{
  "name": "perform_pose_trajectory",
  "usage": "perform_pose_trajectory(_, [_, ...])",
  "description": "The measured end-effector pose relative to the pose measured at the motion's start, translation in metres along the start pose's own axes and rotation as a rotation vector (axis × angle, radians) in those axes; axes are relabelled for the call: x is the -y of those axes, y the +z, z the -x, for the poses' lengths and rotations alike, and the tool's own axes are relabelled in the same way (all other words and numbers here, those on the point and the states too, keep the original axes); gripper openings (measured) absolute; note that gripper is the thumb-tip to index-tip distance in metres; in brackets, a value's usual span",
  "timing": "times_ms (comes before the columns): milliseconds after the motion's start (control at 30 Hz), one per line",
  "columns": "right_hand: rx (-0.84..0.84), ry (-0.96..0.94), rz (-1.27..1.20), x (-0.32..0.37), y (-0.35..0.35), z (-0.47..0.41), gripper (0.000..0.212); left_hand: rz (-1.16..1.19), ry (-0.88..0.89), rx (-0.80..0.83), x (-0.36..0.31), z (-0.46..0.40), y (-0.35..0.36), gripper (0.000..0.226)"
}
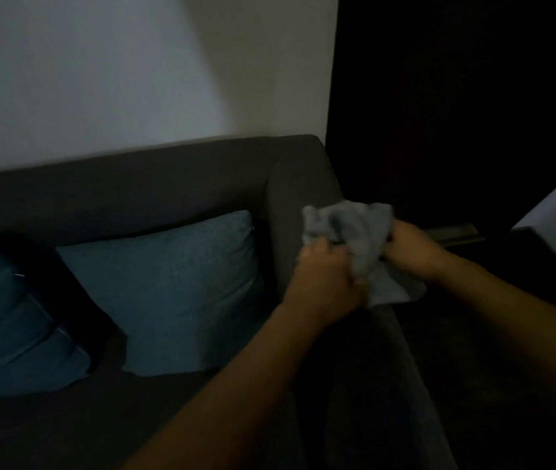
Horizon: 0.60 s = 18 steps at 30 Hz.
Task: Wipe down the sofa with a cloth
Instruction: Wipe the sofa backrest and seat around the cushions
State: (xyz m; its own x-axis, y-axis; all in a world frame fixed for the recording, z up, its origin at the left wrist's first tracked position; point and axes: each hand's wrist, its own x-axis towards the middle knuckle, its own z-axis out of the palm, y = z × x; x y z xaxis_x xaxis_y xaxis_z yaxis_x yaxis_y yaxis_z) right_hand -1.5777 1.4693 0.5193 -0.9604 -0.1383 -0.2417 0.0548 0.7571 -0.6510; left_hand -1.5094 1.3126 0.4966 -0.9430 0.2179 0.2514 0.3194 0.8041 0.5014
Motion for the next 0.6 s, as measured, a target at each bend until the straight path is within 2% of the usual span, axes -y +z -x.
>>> perform_pose_trajectory(67, [0.045,0.087,-0.063,-0.011,-0.026,0.019,0.045,-0.077,0.203,0.092,-0.032,-0.017,0.014,0.037])
perform_pose_trajectory(133, [0.066,0.121,-0.377,-0.009,-0.050,0.036,0.073,-0.149,0.163,0.213,-0.049,-0.029,0.001,0.051])
perform_pose_trajectory(200, [0.124,0.100,-0.724,0.018,-0.062,0.042,0.085,-0.087,0.090,0.057,-0.041,-0.018,-0.023,0.052])
perform_pose_trajectory(267, [0.249,-0.015,-0.849,0.050,-0.049,0.032,0.060,0.038,-0.035,-0.184,-0.017,0.000,-0.046,0.046])
perform_pose_trajectory(300, [0.301,-0.078,-0.804,0.065,-0.034,0.028,0.042,0.065,-0.055,-0.247,-0.003,0.011,-0.055,0.043])
perform_pose_trajectory(333, [0.323,-0.126,-0.691,0.077,-0.017,0.027,0.028,0.103,-0.097,-0.230,0.009,0.024,-0.060,0.040])
perform_pose_trajectory(367, [0.325,-0.162,-0.542,0.083,0.003,0.025,0.021,0.162,-0.190,-0.148,0.015,0.038,-0.062,0.036])
perform_pose_trajectory(400, [0.326,-0.189,-0.392,0.083,0.021,0.022,0.018,0.224,-0.280,-0.059,0.016,0.053,-0.059,0.029])
perform_pose_trajectory(467, [0.293,-0.220,-0.169,0.075,0.044,0.022,0.017,0.282,-0.359,-0.030,0.011,0.074,-0.040,0.019])
perform_pose_trajectory(533, [0.217,-0.244,-0.159,0.060,0.039,0.028,0.016,0.245,-0.374,-0.108,-0.004,0.079,-0.021,0.026])
perform_pose_trajectory(600, [0.165,-0.231,-0.148,0.041,0.017,0.034,0.020,0.135,-0.316,-0.140,-0.023,0.069,-0.006,0.033])
